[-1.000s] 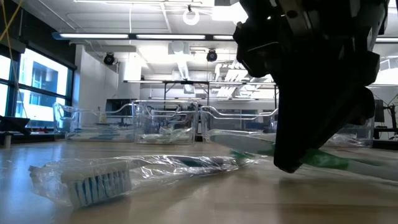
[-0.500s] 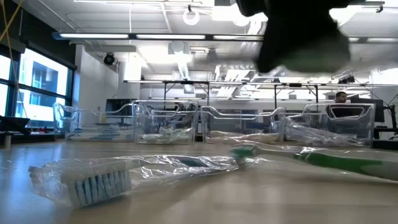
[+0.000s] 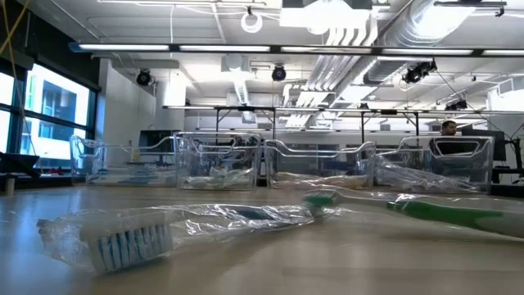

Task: Pick & Place Toothbrushes
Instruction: Put the green toothbrush into the middle left transparent bin

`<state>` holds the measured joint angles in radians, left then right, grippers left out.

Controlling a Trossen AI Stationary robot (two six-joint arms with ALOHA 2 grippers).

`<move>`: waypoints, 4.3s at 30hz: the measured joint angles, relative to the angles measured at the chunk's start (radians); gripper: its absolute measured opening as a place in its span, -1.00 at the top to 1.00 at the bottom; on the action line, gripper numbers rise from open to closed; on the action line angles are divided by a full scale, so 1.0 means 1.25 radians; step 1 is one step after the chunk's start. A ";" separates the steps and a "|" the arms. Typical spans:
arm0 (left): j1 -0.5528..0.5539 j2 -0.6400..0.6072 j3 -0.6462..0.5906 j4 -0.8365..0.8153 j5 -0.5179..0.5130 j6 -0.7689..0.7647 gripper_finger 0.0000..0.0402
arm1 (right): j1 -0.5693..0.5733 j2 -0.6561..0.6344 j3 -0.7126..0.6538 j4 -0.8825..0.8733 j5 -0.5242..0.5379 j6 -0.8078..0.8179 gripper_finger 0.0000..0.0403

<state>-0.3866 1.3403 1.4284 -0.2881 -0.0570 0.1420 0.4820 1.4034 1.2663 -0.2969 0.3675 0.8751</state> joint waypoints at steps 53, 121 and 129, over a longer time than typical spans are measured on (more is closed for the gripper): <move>0.157 0.124 0.000 0.489 0.105 -0.118 0.22 | 0.027 -0.071 0.000 0.263 0.186 -0.581 0.94; 0.317 0.043 0.000 0.236 0.036 -0.097 0.90 | 0.112 -0.260 0.001 -0.144 0.240 -0.431 0.10; 0.456 0.043 0.000 0.109 0.038 -0.114 0.90 | 0.112 -0.242 0.001 -0.206 0.225 -0.361 0.71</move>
<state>0.1831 1.3941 1.4281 -0.1515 -0.0093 0.0001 0.6220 1.1005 1.2671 -0.5542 0.6489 0.4243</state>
